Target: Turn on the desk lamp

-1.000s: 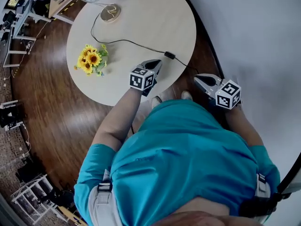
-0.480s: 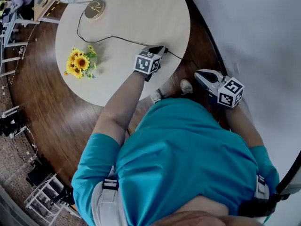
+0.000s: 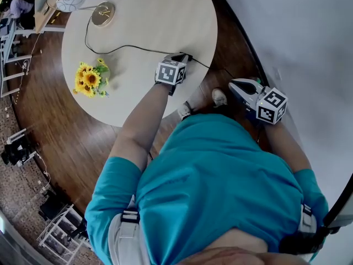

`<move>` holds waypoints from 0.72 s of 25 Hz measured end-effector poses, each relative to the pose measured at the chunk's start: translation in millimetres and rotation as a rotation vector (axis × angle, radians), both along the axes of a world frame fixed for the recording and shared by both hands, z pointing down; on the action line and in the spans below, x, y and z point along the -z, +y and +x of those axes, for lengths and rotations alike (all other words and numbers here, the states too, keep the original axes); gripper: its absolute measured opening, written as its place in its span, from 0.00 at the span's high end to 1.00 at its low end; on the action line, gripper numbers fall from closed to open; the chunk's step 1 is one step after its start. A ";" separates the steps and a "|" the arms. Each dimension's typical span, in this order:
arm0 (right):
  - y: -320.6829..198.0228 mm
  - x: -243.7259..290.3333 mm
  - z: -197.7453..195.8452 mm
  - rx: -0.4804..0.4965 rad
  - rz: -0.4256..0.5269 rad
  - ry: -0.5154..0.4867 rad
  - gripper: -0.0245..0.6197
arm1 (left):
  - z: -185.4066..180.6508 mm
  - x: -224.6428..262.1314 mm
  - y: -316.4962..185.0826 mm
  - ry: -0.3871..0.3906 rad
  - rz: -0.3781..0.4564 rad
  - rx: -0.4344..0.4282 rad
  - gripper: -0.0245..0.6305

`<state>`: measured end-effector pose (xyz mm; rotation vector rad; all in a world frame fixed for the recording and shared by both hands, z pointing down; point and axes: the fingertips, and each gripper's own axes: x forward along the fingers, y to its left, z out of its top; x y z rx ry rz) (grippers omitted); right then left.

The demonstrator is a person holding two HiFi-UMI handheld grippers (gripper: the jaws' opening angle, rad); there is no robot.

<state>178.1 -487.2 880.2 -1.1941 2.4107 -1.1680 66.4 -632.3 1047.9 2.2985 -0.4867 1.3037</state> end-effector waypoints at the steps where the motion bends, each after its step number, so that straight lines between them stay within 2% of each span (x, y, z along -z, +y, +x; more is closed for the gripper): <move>1: 0.2 -0.5 0.9 0.000 -0.001 0.000 0.96 | 0.3 -0.4 0.4 -0.002 -0.003 -0.002 0.93; 6: 1.2 -2.0 -0.1 0.004 -0.003 0.002 0.96 | -2.7 -9.8 8.3 -0.032 -0.018 -0.045 0.92; 12: 0.5 2.1 2.6 0.018 0.007 0.010 0.96 | 0.8 -4.2 7.3 -0.024 -0.027 -0.032 0.92; 15: -2.4 7.4 6.2 0.021 0.016 0.010 0.96 | 1.6 2.7 5.0 0.001 -0.016 -0.010 0.92; 18: -1.2 23.7 13.8 0.027 0.023 0.009 0.96 | 6.7 35.8 11.1 0.064 -0.012 0.036 0.92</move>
